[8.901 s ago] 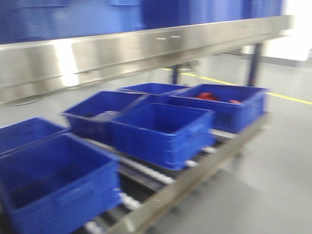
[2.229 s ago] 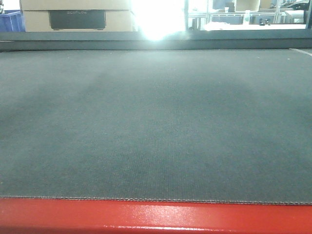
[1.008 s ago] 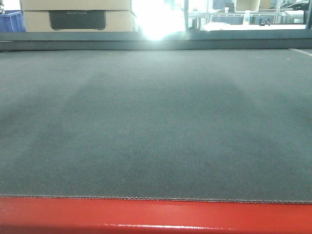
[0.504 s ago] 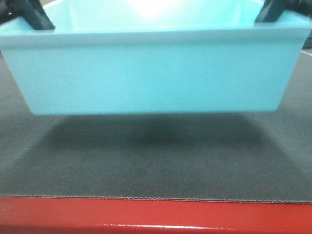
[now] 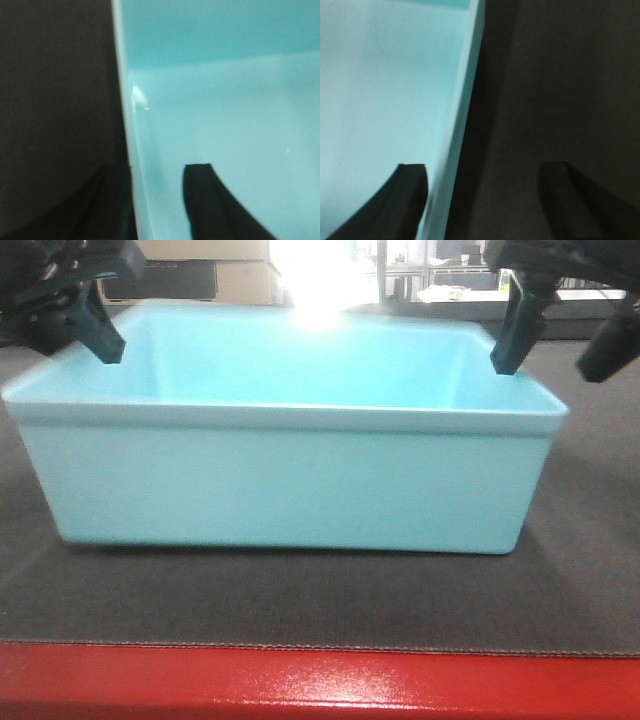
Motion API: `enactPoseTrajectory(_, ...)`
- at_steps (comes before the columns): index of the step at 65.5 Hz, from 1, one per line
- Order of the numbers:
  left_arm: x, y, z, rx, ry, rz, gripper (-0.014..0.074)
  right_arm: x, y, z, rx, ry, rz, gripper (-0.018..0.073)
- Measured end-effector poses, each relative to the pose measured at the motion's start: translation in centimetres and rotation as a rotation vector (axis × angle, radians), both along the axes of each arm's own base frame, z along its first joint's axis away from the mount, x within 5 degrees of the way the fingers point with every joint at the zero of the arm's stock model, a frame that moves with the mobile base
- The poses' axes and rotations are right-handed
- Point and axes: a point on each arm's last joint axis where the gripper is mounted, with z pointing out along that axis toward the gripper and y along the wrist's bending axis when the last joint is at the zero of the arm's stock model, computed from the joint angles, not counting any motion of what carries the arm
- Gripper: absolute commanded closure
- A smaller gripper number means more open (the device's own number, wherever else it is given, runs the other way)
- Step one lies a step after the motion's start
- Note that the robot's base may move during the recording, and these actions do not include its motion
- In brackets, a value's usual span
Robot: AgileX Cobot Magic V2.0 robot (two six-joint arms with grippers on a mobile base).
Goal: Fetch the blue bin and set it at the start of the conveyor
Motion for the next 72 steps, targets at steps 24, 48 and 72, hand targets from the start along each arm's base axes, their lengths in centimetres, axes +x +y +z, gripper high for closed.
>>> enactPoseTrajectory(24,-2.4,1.1,3.0,-0.002,-0.028,0.013,0.0234,-2.4,-0.7,4.5,-0.016,-0.155,0.006,0.0194)
enactPoseTrajectory(48,-8.1,6.0,6.6,0.000,-0.138,0.136,0.0707,-8.1,-3.6,9.0,-0.147,-0.345,-0.023,0.0720)
enactPoseTrajectory(72,-14.1,9.3,2.1,0.021,-0.187,0.245,0.0707,-12.7,-6.1,1.5,-0.189,-0.346,-0.118,0.0721)
